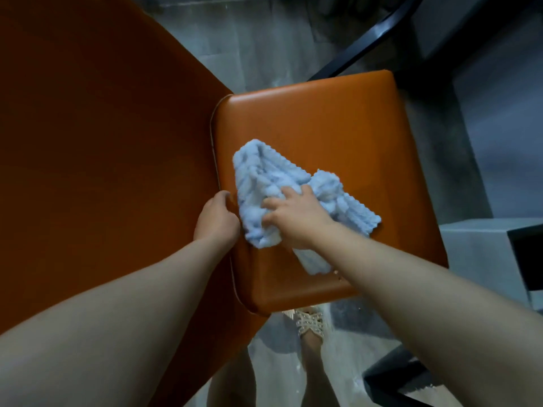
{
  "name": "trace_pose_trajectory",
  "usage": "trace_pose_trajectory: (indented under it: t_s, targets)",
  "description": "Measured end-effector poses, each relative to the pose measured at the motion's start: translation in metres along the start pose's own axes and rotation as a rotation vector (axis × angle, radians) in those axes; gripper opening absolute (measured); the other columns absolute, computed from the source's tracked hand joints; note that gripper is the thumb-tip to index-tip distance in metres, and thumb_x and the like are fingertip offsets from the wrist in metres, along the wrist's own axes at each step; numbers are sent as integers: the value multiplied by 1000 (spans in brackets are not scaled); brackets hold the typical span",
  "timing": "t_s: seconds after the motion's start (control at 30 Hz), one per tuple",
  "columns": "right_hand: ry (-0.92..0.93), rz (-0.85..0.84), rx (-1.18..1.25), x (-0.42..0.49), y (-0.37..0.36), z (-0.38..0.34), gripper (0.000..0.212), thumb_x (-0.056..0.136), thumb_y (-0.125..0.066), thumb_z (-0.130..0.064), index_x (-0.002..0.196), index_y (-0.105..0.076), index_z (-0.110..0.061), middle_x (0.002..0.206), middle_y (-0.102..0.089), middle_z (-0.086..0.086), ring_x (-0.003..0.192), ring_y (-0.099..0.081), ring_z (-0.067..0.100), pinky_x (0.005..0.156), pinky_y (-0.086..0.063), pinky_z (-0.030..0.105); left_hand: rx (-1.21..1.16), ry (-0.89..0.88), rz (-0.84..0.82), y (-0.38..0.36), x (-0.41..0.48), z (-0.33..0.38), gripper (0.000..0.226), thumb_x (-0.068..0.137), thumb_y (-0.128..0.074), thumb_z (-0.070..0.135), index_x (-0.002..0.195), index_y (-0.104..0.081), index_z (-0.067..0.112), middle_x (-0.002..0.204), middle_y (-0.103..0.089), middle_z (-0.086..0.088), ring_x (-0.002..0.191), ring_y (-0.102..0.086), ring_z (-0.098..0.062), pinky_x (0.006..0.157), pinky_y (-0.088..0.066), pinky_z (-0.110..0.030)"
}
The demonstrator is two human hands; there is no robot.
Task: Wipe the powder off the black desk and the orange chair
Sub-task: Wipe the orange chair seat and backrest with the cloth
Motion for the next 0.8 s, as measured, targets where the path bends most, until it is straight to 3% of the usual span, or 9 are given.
trace_pose_trajectory:
  t_s: [0.1,0.23,0.3,0.37,0.47,0.53,0.67,0.73,0.8]
  targets:
    - [-142,120,118,-21,30,50,44,84,-55,-24,125,-51,-38,150,-30,-11,132,-30,29,96,-30,42,88,-39,-34,-14,2,10,60,93,-35,0,148,-26,18,154,-26,-5,140,-28,-25,113,-28,-37]
    - [-481,282,243,-46,47,132,50,80,-59,-21,127,-48,-35,153,-25,-9,130,-31,35,98,-32,43,249,-112,-127,-33,3,29,65,96,-36,1,152,-13,25,160,-5,1,147,-7,-25,117,-25,-44]
    - [-633,298,315,-50,34,167,54,80,-59,-22,130,-43,-38,157,-12,-7,134,-25,37,103,-29,47,358,-140,-203,-44,6,32,68,96,-39,4,152,-6,25,160,5,1,147,3,-25,118,-20,-45]
    - [-730,182,439,-49,5,185,67,81,-60,-27,139,-30,-43,159,8,-5,140,-14,38,108,-25,52,464,-147,-284,-54,7,27,78,93,-47,10,152,1,26,159,13,2,147,11,-25,117,-22,-43]
    - [-760,15,496,-47,-41,177,87,80,-64,-31,147,-10,-44,157,20,-2,141,-13,37,111,-23,51,548,-150,-368,-55,10,22,93,86,-60,16,151,4,28,158,19,5,146,13,-24,111,-32,-38]
    - [-720,64,452,-49,-48,157,84,78,-66,-27,146,-19,-43,159,12,-1,140,-15,37,111,-24,47,587,-152,-407,-54,11,22,96,84,-63,17,151,4,28,158,20,5,146,13,-24,111,-33,-37]
    - [-398,106,473,-56,-58,107,69,76,-61,-10,135,-43,-40,158,-14,-2,138,-24,33,109,-29,38,622,-131,-381,-57,8,23,101,82,-63,13,150,10,29,156,23,5,146,16,-23,111,-35,-38]
    - [-398,203,594,-61,-45,123,66,75,-61,-4,132,-49,-36,154,-26,1,134,-33,31,104,-36,36,605,-138,-371,-57,7,22,99,83,-59,8,150,10,29,156,24,5,146,16,-22,108,-39,-34]
    - [-528,365,562,-64,-27,166,65,74,-62,-3,131,-51,-32,153,-28,4,130,-37,34,103,-37,38,590,-156,-373,-54,8,21,97,83,-56,6,150,10,30,156,24,5,146,16,-21,104,-41,-31]
Point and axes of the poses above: each hand's wrist, its own x-axis towards the middle knuckle, its own y-axis out of the back of the hand, z = x × y, the point moved 8 cm from there along x, towards the middle knuckle
